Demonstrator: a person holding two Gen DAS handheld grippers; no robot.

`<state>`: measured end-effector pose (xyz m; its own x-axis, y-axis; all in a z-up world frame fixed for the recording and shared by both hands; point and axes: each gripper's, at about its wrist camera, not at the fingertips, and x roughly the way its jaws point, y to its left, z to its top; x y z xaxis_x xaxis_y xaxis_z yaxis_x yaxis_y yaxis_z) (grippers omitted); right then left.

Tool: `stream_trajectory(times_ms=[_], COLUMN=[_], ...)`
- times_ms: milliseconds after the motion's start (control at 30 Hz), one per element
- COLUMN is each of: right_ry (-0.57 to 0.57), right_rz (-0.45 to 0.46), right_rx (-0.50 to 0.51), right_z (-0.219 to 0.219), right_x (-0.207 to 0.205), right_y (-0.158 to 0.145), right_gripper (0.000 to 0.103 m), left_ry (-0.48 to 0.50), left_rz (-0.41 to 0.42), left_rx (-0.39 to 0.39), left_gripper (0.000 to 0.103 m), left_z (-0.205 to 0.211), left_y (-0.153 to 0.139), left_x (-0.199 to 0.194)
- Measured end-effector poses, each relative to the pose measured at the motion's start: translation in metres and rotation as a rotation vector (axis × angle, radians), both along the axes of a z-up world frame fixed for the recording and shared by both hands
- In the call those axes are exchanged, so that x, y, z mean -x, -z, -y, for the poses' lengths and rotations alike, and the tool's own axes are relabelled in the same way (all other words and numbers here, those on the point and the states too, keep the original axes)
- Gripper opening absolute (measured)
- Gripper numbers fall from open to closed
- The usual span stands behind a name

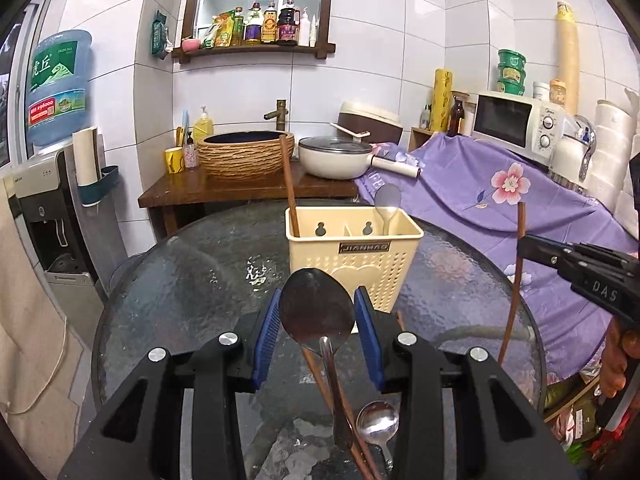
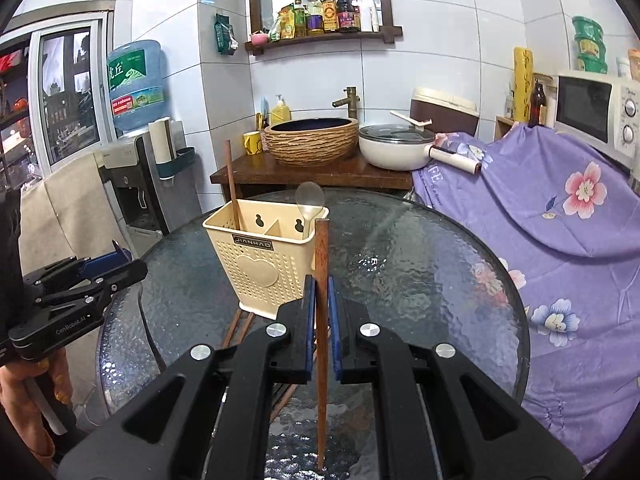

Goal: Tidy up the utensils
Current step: 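Lift the steel spoon and chopstick and carry both over the cream basket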

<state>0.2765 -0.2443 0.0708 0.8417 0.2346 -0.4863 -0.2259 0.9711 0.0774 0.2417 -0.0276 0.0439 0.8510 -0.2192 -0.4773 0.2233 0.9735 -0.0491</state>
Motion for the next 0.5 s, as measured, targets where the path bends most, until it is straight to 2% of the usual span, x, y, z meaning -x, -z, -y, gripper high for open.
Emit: stream_trajectory(times_ms=[367,500], right_ry=[0.001,-0.019], right_rz=[0.039,0.057], right_rx=[0.025,0.026], right_z=[-0.006,-0.011], right_x=[-0.003,-0.008], right_y=[-0.02,-0.037], right_gripper=[0.007,0.007], left_ry=[0.018,0.023], left_rz=[0.006,0.026], left_rx=[0.039,0.044], left_gripper=[0.037,0.037], left_z=[-0.002,-0.001], left_y=[-0.015,-0.025], left_x=[-0.014,-0.021])
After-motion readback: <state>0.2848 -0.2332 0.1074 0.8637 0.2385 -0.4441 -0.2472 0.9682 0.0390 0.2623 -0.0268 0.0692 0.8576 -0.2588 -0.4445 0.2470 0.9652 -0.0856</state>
